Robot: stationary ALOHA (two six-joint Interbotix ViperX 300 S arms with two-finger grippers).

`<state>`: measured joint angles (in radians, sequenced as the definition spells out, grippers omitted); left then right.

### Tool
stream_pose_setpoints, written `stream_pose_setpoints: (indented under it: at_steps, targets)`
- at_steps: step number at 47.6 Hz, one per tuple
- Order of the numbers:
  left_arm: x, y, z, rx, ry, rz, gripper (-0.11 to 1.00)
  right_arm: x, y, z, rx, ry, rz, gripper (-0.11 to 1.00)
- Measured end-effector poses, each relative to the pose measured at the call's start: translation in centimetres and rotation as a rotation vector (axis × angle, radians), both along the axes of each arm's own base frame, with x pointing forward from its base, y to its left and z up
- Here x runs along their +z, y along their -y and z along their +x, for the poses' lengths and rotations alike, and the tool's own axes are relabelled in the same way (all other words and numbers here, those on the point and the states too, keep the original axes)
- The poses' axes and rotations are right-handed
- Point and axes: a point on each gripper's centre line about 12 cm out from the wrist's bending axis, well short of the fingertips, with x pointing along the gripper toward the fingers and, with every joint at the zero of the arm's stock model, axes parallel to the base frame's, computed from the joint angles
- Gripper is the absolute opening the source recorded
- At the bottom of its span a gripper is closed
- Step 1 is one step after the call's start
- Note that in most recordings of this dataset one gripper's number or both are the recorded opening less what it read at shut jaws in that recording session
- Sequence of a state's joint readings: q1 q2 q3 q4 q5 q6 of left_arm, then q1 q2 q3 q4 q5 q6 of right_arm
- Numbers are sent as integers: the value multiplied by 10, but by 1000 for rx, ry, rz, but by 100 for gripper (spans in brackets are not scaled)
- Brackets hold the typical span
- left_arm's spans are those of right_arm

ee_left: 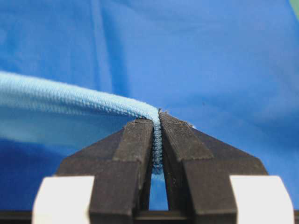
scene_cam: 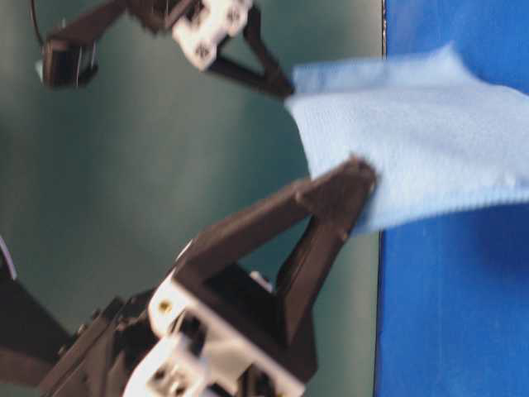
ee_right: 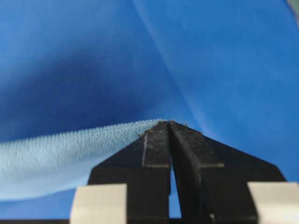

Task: Fold the light blue towel.
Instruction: 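Lift the strip with both grippers and rotate it to vertical, then lay the rotated strip down on the table and open both grippers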

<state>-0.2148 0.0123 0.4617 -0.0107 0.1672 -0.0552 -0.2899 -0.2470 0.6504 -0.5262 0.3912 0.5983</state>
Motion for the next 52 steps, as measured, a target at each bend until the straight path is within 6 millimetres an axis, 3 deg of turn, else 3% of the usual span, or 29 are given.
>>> stream_pose_setpoints:
  at_steps: [14,32,39,52]
  targets:
    - [-7,0,2,0,-7,2,2,4,11,36,38,-3,-38,1]
    - [-1,-1,9,-2,51,2,2,5,11,37,38,-4,-39,1]
    - [2,2,29,-14,111,13,2,0,7,23,34,-20,-33,1]
    - [-3,10,86,-5,202,-1,2,2,-3,-31,-5,-38,-29,1]
